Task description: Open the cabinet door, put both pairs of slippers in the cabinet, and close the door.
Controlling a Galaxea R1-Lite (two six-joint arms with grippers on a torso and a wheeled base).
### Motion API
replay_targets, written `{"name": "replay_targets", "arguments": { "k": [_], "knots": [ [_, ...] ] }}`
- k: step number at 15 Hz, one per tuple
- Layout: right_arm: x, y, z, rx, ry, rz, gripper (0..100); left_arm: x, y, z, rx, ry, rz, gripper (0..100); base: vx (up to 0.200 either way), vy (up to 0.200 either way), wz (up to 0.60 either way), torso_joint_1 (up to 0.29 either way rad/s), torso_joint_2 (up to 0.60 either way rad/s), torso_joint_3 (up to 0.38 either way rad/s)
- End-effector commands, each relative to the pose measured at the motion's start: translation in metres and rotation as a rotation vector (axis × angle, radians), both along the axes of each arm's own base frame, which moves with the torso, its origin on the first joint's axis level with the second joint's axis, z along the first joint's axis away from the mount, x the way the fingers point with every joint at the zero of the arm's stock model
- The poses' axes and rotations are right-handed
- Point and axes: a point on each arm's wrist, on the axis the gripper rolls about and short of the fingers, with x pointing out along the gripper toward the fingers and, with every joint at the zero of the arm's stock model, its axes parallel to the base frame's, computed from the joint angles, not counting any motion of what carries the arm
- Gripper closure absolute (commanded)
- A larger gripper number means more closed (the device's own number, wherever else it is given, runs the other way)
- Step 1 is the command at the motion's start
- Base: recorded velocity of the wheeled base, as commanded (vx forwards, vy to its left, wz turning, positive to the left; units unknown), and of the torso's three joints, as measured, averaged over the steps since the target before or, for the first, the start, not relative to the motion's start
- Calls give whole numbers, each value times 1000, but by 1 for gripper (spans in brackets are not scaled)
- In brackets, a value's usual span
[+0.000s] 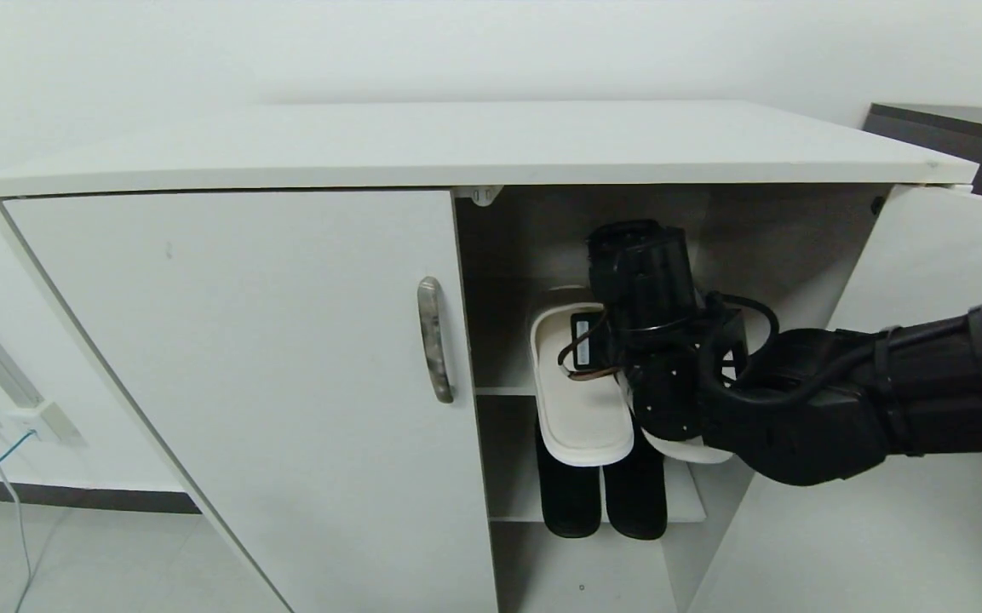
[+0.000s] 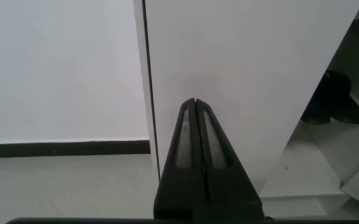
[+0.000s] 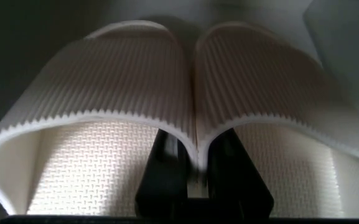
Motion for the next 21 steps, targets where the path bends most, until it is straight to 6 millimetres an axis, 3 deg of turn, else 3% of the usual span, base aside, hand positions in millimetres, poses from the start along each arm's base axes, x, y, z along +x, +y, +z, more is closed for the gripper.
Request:
{"name": "replay_targets", "arguments": {
  "k": [1, 11, 21],
  "knots": [
    [19, 3, 1, 8, 1, -19, 100, 0, 0, 0, 0, 1, 0, 100, 0, 0, 0, 0, 0, 0],
    [60, 5, -3, 33, -16, -59, 100, 0, 0, 0, 0, 1, 0, 100, 0, 0, 0, 0, 0, 0],
    [72, 4, -5, 0, -19, -46, 100, 0, 0, 0, -2, 1, 2, 100, 0, 0, 0, 0, 0, 0]
  ]
}}
